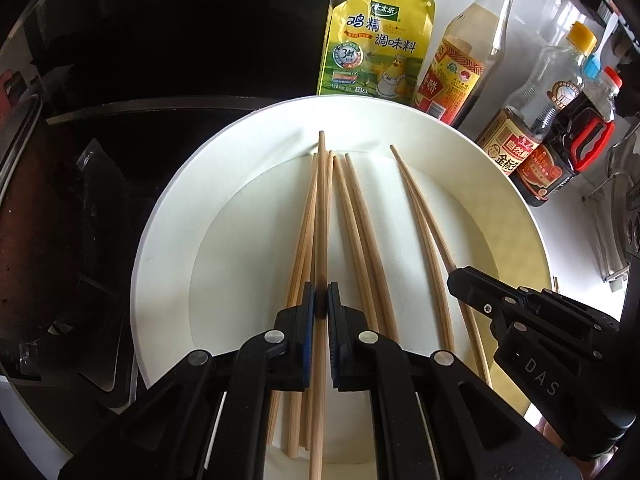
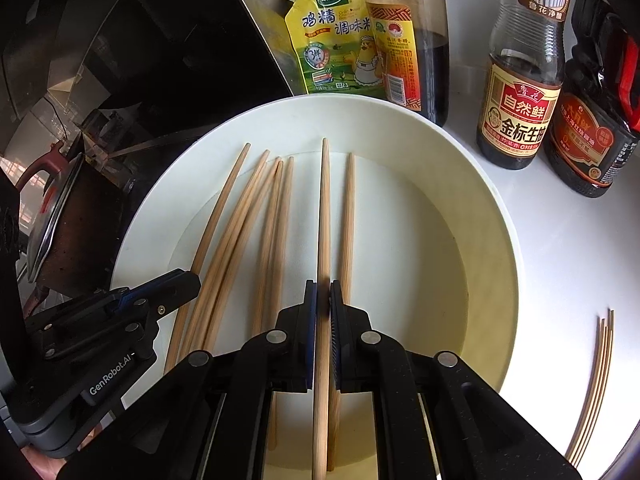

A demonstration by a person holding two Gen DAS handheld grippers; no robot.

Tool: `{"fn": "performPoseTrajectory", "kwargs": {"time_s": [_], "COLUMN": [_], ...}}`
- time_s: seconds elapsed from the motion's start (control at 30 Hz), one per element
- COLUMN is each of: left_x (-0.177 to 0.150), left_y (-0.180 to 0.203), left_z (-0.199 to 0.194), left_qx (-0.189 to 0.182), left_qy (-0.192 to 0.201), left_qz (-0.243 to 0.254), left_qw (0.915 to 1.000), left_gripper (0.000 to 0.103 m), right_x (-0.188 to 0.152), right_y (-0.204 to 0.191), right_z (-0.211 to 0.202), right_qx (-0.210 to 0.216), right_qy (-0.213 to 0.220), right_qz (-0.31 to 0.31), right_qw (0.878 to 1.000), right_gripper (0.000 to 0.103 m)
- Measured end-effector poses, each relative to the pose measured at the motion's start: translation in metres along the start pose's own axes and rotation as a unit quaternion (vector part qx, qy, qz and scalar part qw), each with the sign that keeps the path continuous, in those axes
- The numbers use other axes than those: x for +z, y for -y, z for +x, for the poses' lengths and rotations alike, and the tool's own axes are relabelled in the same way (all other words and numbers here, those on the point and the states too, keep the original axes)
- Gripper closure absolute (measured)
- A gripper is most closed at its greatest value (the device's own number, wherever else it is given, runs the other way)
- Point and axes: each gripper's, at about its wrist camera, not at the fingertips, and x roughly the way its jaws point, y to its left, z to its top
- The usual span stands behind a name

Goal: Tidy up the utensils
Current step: 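Open the right tool in the basin while the left tool releases its chopstick, then withdraw both tools from the basin toward the remaining chopsticks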

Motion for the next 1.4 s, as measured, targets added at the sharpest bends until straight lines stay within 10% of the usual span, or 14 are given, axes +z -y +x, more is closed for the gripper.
{"fn": "performPoseTrajectory", "kwargs": {"time_s": [0.53,1.4], "left_x": [-0.003,-0.053], "left_y": [-0.011,0.033], "left_z": [-0.025,-0.099], "left_qx": [0.02,0.053], "left_qy": [0.024,0.072], "left_qz": [-0.029,-0.037], "left_qw": [0.9991,0.9953], "left_gripper": [0.045,0.031], "right_x": [-0.002,-0.053], "right_y": [-0.001,0.016], "right_z": [-0.019,-0.095], "right_qx": [-0.011,-0.012], "right_qy": [0.021,0.049], "right_qz": [-0.011,-0.055], "right_qw": [1.0,0.997], "right_gripper": [0.081,0.062]}}
